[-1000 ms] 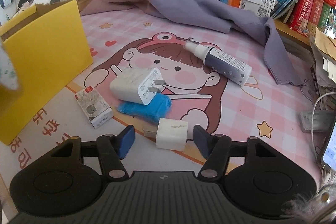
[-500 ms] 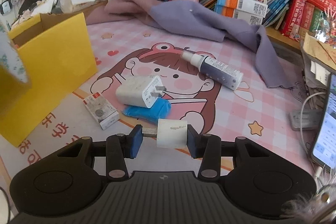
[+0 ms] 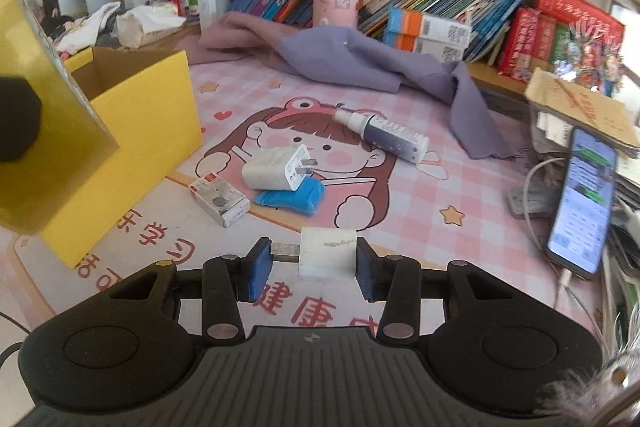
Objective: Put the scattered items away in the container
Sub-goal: 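Grasp the yellow tape roll with the left gripper while the right gripper grasps a white cube, then lift the tape roll and white cube and carry both toward the yellow box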
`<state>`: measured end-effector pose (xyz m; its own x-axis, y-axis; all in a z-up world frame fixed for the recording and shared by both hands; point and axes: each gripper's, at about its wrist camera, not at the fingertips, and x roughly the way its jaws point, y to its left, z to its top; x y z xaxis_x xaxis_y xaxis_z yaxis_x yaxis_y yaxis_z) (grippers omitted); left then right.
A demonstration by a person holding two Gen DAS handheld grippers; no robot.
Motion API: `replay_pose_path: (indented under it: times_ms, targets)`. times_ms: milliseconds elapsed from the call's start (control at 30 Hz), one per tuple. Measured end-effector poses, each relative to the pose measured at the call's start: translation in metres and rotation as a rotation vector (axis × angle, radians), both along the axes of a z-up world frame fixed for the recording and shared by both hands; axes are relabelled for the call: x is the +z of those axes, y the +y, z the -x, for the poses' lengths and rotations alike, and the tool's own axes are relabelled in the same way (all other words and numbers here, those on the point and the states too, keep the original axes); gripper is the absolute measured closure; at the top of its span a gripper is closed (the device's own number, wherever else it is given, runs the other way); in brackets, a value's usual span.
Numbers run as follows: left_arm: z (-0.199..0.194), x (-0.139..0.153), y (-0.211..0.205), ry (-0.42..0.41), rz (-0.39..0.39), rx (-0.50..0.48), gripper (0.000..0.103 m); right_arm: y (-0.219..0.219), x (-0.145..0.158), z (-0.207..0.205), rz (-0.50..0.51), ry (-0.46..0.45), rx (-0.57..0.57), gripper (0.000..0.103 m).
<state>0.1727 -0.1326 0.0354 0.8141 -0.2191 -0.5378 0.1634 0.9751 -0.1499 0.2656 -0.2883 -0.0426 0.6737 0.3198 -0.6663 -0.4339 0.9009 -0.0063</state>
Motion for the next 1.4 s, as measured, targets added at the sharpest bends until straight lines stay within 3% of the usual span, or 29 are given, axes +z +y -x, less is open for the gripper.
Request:
replay_pose_path:
  times_ms: [600,1133,1400]
  targets:
    - [0.075,0.009,0.062,-0.068,0.045,-0.038,0.011,0.039,0.036,0.103,0.022,-0.070,-0.071,0.062]
    - [0.149,-0.005,0.132,-0.035,0.040,0.029,0.011,0.098,0.041,0.196,0.040,-0.112,-0.021,0.062]
    - [0.181,-0.011,0.166,-0.013,0.022,0.097,0.011,0.139,0.040,0.223,0.042,-0.102,0.075,0.062]
